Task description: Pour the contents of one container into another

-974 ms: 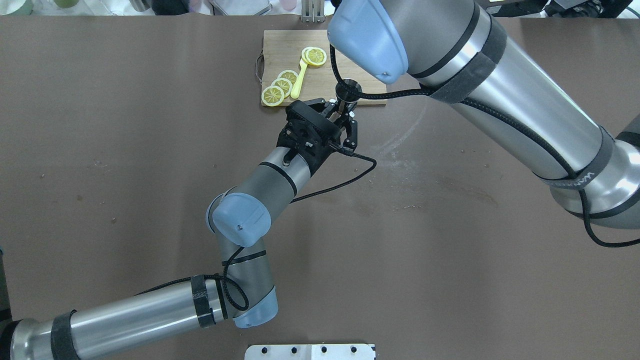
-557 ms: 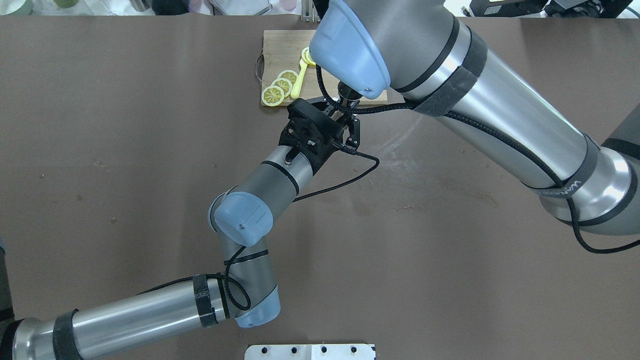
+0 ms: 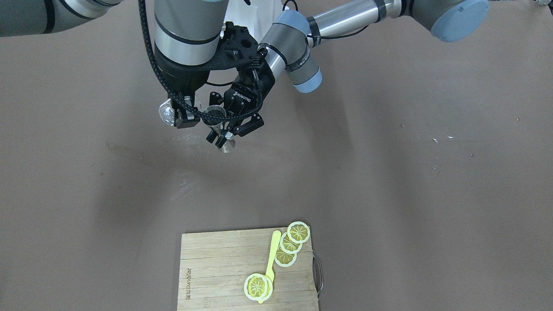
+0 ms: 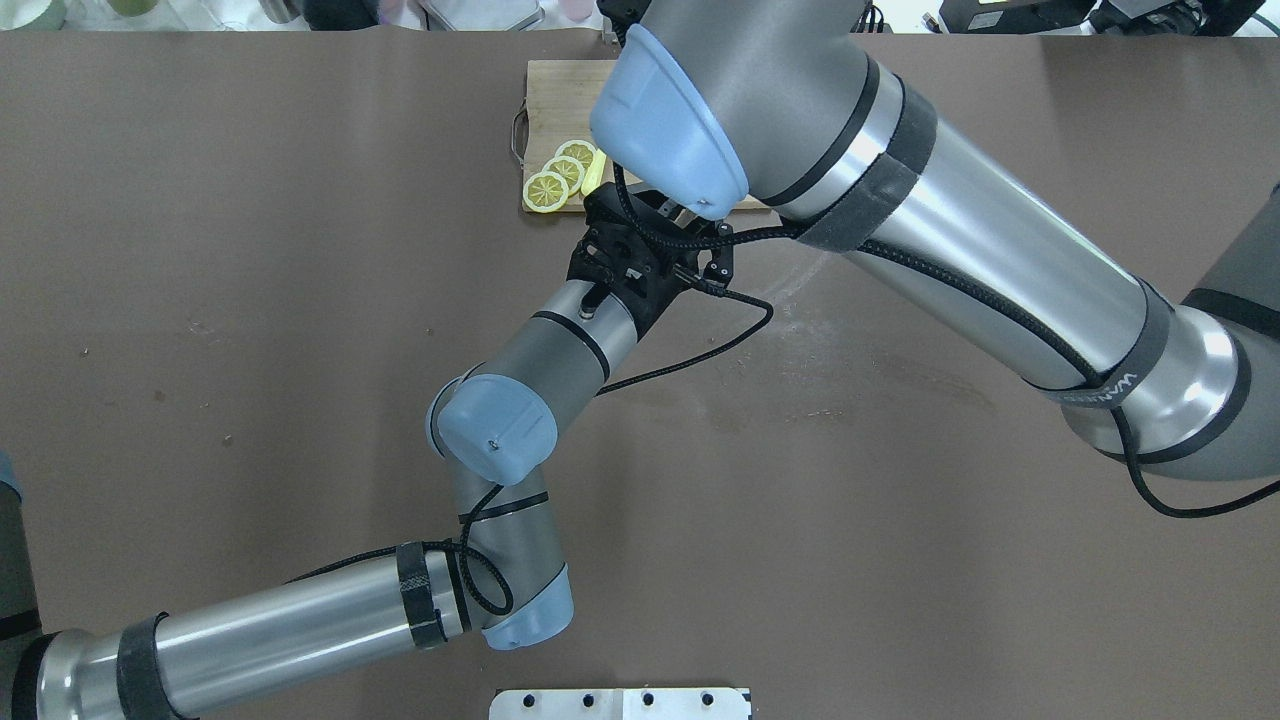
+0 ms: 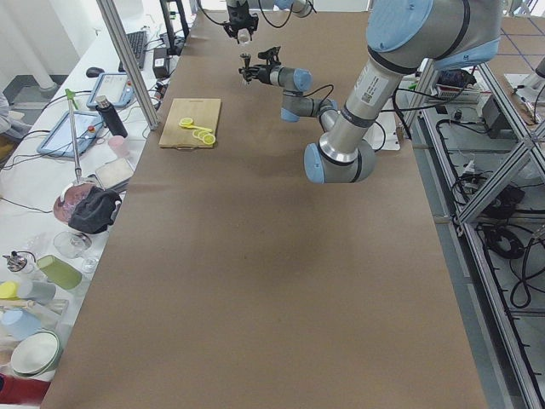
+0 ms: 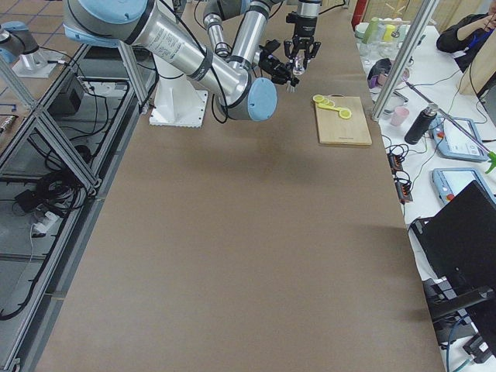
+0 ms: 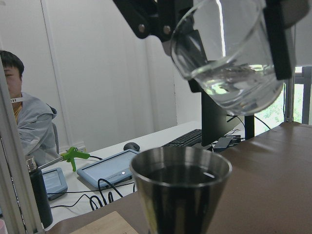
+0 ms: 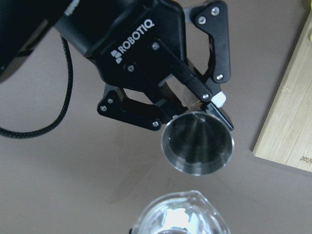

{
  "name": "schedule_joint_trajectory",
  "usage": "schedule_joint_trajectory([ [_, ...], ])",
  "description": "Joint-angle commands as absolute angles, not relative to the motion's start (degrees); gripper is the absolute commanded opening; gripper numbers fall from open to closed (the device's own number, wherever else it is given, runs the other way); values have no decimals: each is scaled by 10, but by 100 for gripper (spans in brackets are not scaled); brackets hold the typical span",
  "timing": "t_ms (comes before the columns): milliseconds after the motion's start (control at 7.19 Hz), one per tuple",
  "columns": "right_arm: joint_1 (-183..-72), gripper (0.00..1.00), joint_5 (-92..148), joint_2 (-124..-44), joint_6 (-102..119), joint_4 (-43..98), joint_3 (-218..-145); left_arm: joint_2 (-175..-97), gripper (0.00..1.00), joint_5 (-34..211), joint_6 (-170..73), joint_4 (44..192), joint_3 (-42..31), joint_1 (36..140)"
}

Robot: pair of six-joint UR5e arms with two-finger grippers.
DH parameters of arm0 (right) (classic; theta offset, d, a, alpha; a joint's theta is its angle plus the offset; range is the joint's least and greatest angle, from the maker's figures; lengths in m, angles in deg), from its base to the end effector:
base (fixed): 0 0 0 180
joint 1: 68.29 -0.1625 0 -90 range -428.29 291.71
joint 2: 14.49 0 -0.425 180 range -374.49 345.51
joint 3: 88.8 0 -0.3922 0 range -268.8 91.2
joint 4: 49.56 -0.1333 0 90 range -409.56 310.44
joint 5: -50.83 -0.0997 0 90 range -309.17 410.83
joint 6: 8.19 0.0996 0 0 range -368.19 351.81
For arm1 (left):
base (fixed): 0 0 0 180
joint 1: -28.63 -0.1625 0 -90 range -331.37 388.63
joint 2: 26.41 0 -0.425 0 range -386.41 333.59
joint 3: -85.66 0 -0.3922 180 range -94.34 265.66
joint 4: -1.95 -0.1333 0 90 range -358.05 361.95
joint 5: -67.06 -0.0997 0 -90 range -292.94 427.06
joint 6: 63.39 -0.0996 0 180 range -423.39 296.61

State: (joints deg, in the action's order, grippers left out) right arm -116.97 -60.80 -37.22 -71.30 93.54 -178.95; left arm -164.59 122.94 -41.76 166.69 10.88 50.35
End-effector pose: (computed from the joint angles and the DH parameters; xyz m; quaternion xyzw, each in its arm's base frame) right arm -0.3646 -0.5610 0.0296 0.1554 -0.1597 -0.7846 0.5786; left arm 0.5748 -0.4326 0.1125 0.6686 0.4229 0.0058 0.6117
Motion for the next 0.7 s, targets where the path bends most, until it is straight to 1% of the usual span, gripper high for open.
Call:
schedule_joint_trajectory([
  [0,-1166,0,-601,-353,-716,955,-1755,-1650,0,1232,-417,1667,110,507],
  [557,-1161,0,-584,-319,-717,990,-1698,-1651,0,1234,-417,1667,110,510],
])
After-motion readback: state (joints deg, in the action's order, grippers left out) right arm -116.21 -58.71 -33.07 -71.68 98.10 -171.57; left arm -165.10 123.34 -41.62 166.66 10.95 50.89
